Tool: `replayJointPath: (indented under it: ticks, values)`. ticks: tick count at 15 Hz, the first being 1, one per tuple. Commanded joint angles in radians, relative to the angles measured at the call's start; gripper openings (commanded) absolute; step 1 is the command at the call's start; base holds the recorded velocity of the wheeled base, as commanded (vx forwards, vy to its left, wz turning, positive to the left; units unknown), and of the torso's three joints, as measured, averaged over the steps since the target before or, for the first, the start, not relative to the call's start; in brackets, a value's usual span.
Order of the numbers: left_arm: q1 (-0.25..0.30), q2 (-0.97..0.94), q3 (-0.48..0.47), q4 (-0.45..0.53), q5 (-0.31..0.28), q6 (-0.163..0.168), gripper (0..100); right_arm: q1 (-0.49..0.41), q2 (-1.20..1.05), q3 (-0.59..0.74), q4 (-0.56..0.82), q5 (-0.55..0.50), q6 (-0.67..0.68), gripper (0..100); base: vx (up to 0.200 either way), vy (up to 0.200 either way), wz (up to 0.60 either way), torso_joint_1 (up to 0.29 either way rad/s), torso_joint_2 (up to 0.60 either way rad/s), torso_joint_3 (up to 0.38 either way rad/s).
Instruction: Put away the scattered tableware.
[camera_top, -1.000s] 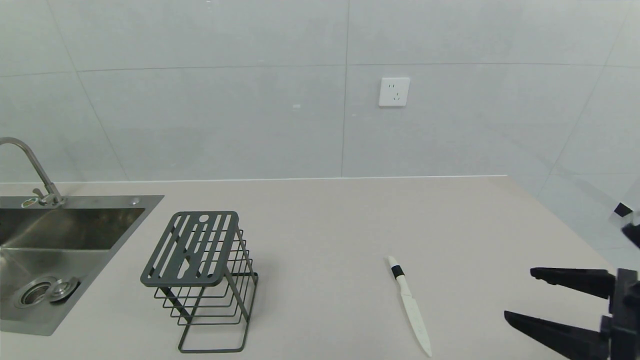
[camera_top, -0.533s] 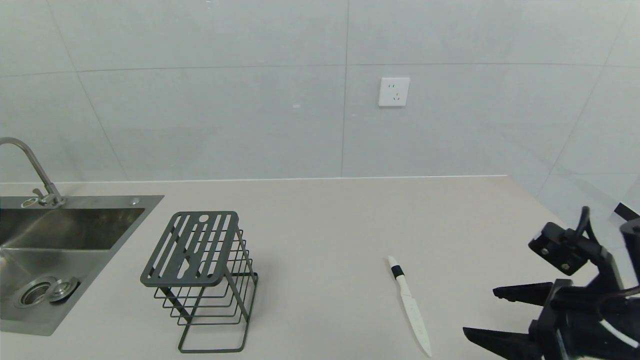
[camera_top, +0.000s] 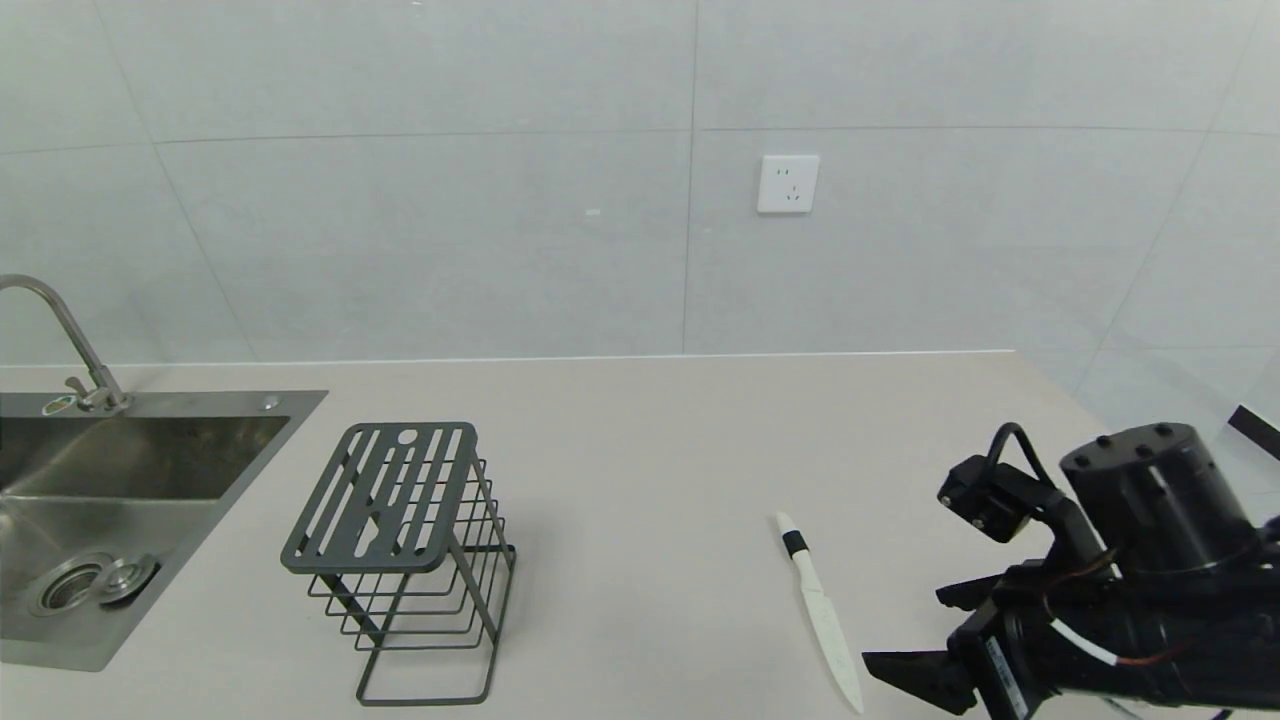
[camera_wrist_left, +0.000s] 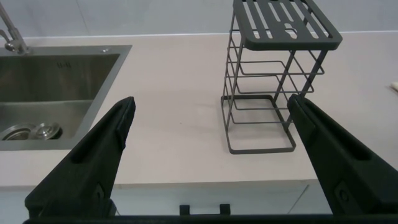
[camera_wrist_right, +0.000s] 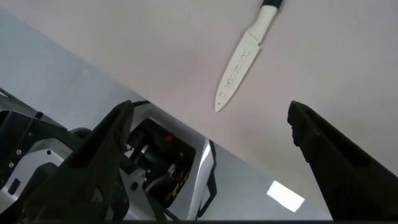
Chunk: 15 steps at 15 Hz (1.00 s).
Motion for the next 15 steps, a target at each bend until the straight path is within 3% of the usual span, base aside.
replayJointPath:
  ticks: [1,11,15]
  values:
    - [0.0,0.001,0.0,0.0,-0.001,0.0,100,0.009,0.099,-0.039,-0.001,-0.004,0.002,100,0.0,0.0,0.0,0.0,0.0,0.0]
    - [0.0,0.001,0.0,0.0,-0.001,-0.001,100,0.051,0.354,-0.168,-0.005,-0.15,0.125,100,0.0,0.0,0.0,0.0,0.0,0.0]
    - [0.0,0.001,0.0,0.0,0.001,-0.003,100,0.048,0.506,-0.195,-0.159,-0.224,0.126,100,0.0,0.0,0.0,0.0,0.0,0.0]
